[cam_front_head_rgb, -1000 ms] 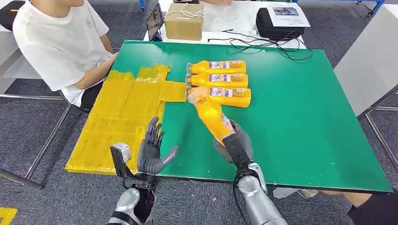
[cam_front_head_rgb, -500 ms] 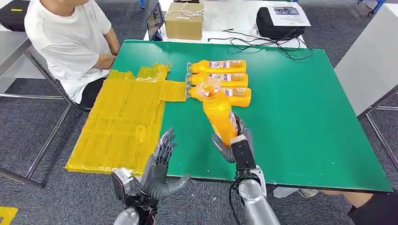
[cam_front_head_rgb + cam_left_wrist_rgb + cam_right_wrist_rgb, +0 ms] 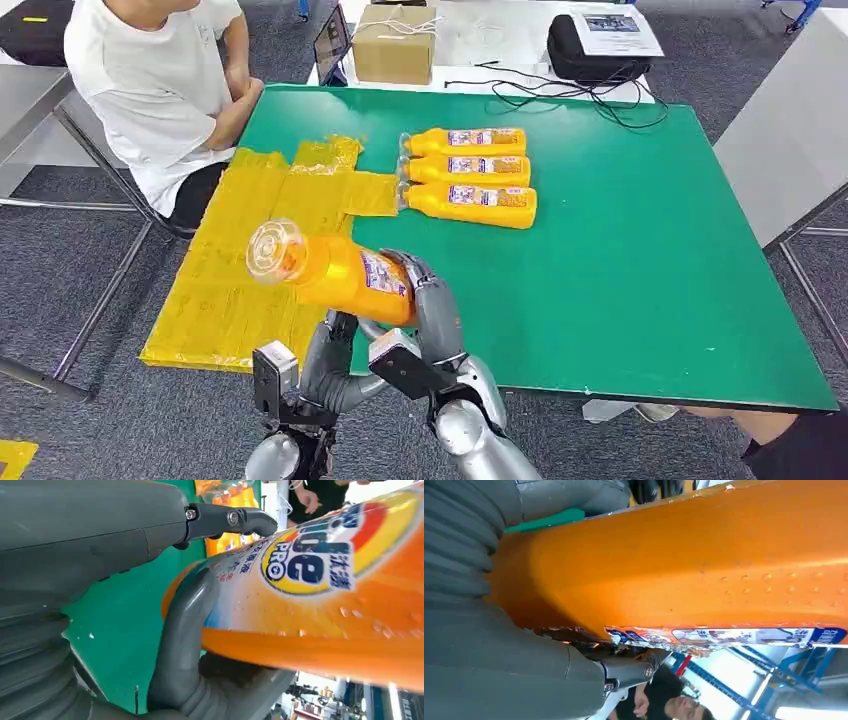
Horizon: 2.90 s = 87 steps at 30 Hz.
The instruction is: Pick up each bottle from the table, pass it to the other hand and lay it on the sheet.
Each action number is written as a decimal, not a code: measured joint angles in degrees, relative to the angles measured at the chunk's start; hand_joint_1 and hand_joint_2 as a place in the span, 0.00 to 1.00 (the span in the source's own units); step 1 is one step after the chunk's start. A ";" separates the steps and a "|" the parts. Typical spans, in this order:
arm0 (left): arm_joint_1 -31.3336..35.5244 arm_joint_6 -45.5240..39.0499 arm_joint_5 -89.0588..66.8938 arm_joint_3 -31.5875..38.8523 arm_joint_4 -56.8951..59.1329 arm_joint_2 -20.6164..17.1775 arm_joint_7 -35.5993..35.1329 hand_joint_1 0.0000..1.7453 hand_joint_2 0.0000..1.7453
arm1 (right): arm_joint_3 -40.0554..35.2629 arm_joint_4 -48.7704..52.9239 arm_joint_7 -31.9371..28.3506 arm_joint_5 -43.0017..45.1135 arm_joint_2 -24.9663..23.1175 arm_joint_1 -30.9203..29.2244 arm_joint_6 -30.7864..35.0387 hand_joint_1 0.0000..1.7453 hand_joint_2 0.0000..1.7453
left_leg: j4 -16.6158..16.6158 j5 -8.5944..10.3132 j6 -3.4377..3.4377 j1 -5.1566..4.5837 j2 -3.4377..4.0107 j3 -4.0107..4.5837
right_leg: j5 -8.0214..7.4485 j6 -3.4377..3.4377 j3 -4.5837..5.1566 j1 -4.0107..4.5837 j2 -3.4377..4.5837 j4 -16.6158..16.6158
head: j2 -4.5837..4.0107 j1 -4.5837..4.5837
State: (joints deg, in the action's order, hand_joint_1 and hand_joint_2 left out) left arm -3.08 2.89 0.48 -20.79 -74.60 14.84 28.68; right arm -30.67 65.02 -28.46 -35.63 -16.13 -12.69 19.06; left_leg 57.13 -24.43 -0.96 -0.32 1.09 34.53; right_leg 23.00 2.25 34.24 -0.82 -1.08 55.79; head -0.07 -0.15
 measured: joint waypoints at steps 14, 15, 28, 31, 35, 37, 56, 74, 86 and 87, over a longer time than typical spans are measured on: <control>0.11 -1.03 5.81 2.51 -2.82 1.36 1.71 0.00 1.00 | -8.90 0.44 0.39 0.79 -0.02 -1.15 1.20 1.00 1.00 | 0.00 0.00 0.01 0.03 0.02 -0.01 | 0.00 -0.01 0.03 0.03 0.02 0.01 | 0.00 0.00; 0.10 -1.63 6.33 2.69 -3.95 1.49 2.08 0.00 1.00 | -9.54 -0.12 0.57 0.94 0.00 -1.33 0.86 1.00 1.00 | -0.01 0.00 0.01 0.03 0.01 -0.02 | 0.00 0.00 0.02 0.03 0.02 0.01 | 0.00 0.00; -1.83 -2.25 9.70 5.22 -9.29 1.92 2.01 0.00 1.00 | -11.89 -6.69 2.05 -0.57 0.02 -2.27 1.42 1.00 1.00 | 0.00 0.00 0.01 0.01 0.01 -0.02 | 0.00 0.00 0.04 0.02 0.01 0.00 | 0.00 0.00; -1.84 -2.27 9.73 5.53 -9.38 1.92 2.05 0.00 1.00 | -11.89 -7.82 2.62 -1.09 -0.15 -2.46 1.55 1.00 1.00 | 0.00 0.00 0.01 0.01 0.01 -0.02 | 0.00 0.00 0.04 0.02 0.02 0.00 | 0.00 0.02; -1.83 -2.27 9.77 5.77 -9.38 1.92 2.06 0.85 1.00 | -11.95 -8.74 2.78 -1.33 -0.33 -2.75 1.70 1.00 1.00 | 0.00 0.00 0.01 0.01 0.02 -0.02 | 0.00 0.00 0.05 0.02 0.02 0.00 | 0.00 0.00; -1.83 -2.29 9.70 5.79 -9.38 1.92 2.01 0.85 1.00 | -11.98 -9.07 2.78 -1.38 -0.42 -2.92 1.70 1.00 1.00 | 0.00 0.00 0.01 0.01 0.02 -0.02 | 0.00 0.00 0.05 0.02 0.02 0.00 | 0.00 0.00; -1.38 -4.17 8.09 5.86 -8.48 2.14 2.73 1.00 1.00 | -12.37 -10.56 2.58 -0.20 -0.92 -3.99 1.35 0.00 1.00 | 0.00 0.00 0.01 0.01 0.01 -0.03 | 0.00 0.00 0.05 0.02 0.02 0.00 | 0.00 0.00; 10.26 -23.76 -17.57 8.90 -0.39 -0.75 1.33 1.00 1.00 | -13.02 -8.92 -6.69 5.51 0.07 -1.17 7.94 0.00 0.00 | 0.00 0.08 0.00 0.03 -0.09 -0.04 | -0.01 -0.01 -0.07 0.02 -0.09 0.02 | 0.00 -0.04; 25.80 -27.49 -52.77 11.98 25.51 -10.12 -6.74 1.00 1.00 | -14.14 0.96 -11.28 9.66 1.99 1.41 4.98 0.00 0.00 | 0.00 0.11 0.04 0.04 0.02 -0.07 | -0.04 -0.03 -0.01 0.03 -0.02 0.06 | 0.00 0.00; 26.87 -26.81 -54.87 11.87 27.64 -10.72 -8.04 1.00 1.00 | -14.20 1.03 -11.41 10.22 2.01 1.40 4.94 0.00 0.00 | 0.00 0.11 0.04 0.04 0.01 -0.07 | -0.04 -0.03 -0.02 0.03 -0.02 0.06 | 0.00 -0.02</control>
State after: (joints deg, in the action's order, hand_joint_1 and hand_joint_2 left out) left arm 23.79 -23.92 -54.39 -8.91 -46.96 4.12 20.63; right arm -44.87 66.05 -39.87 -25.41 -14.12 -11.29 24.00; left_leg 57.13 -24.32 -0.92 -0.28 1.10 34.46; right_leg 22.95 2.21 34.23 -0.79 -1.10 55.85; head -0.07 -0.17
